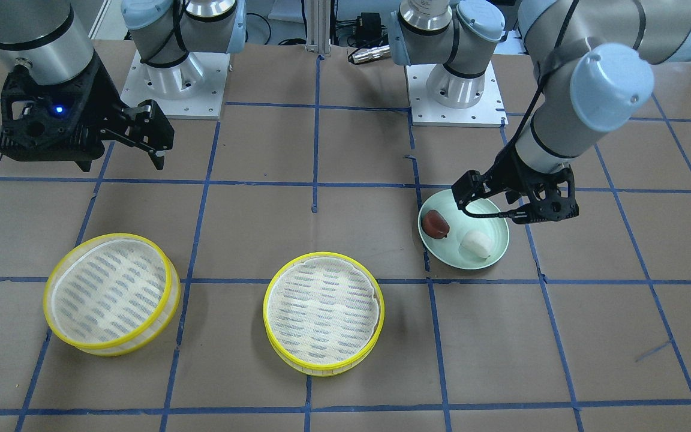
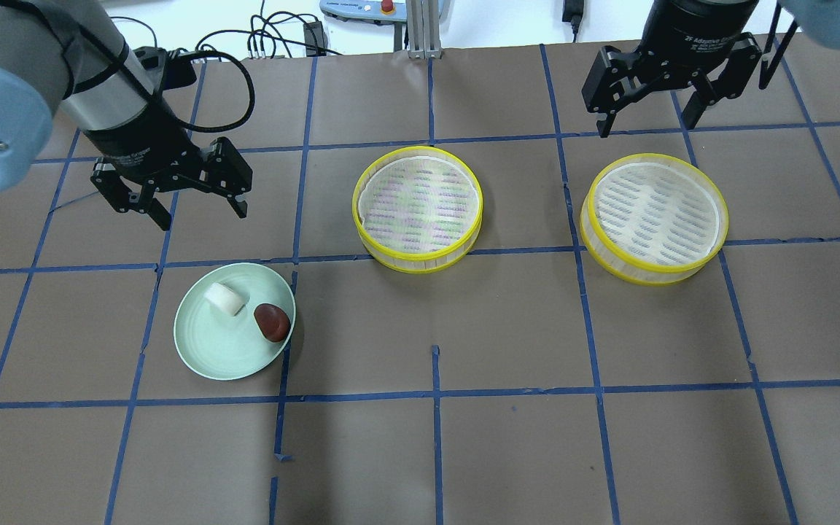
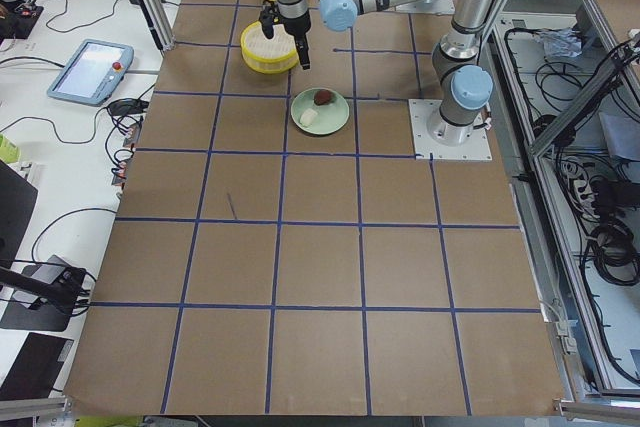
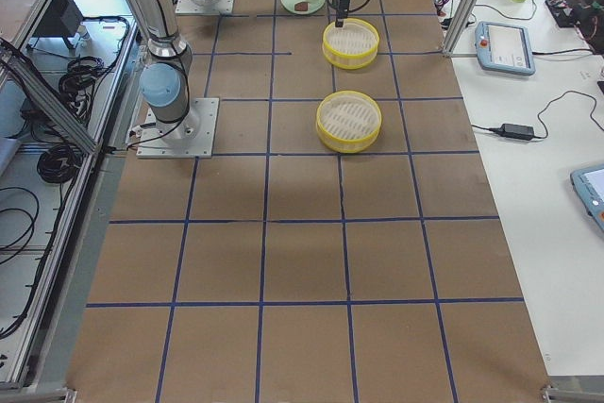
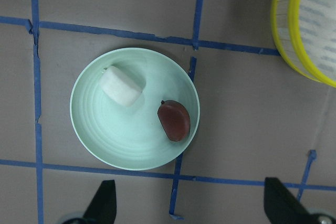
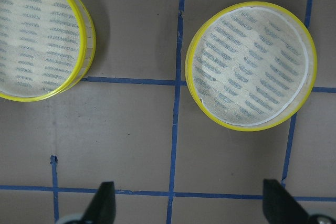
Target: Stack buns with steamer
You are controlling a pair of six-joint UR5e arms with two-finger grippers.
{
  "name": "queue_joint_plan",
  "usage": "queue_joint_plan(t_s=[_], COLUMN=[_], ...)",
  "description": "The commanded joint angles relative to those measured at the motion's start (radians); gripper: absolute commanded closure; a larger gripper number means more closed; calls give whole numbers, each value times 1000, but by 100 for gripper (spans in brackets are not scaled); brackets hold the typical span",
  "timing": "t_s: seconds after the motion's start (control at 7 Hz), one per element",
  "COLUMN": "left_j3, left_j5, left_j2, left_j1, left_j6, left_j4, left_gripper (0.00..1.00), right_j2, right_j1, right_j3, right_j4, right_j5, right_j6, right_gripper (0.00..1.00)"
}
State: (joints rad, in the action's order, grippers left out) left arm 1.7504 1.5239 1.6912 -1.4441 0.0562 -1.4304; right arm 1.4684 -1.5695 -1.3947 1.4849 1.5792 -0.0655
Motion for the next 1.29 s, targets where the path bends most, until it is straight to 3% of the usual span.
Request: queue_joint_plan(t_s=[0.0, 0.29, 0.57, 0.86, 1.14], left_j3=[88, 208, 201, 196, 212], left_j5=[2, 12, 65, 166, 197], left_j2=[76, 162, 189, 192, 221], left_j1=[11, 11, 14, 17, 22], left_j6=[71, 31, -16, -19, -15], left_j4=[118, 325, 376, 381, 369], left_gripper=[1, 1, 1, 1, 3], right_j2=[-16, -60, -68, -74, -74], right_j1=[5, 11, 77, 168, 314], right_j3=[10, 5, -21, -39, -130], right_j4=[14, 8, 12, 52, 112], right_j5=[13, 18, 5, 48, 58], right_j6=[-13, -10, -16, -144, -299], right_gripper=[0, 0, 0, 0, 0])
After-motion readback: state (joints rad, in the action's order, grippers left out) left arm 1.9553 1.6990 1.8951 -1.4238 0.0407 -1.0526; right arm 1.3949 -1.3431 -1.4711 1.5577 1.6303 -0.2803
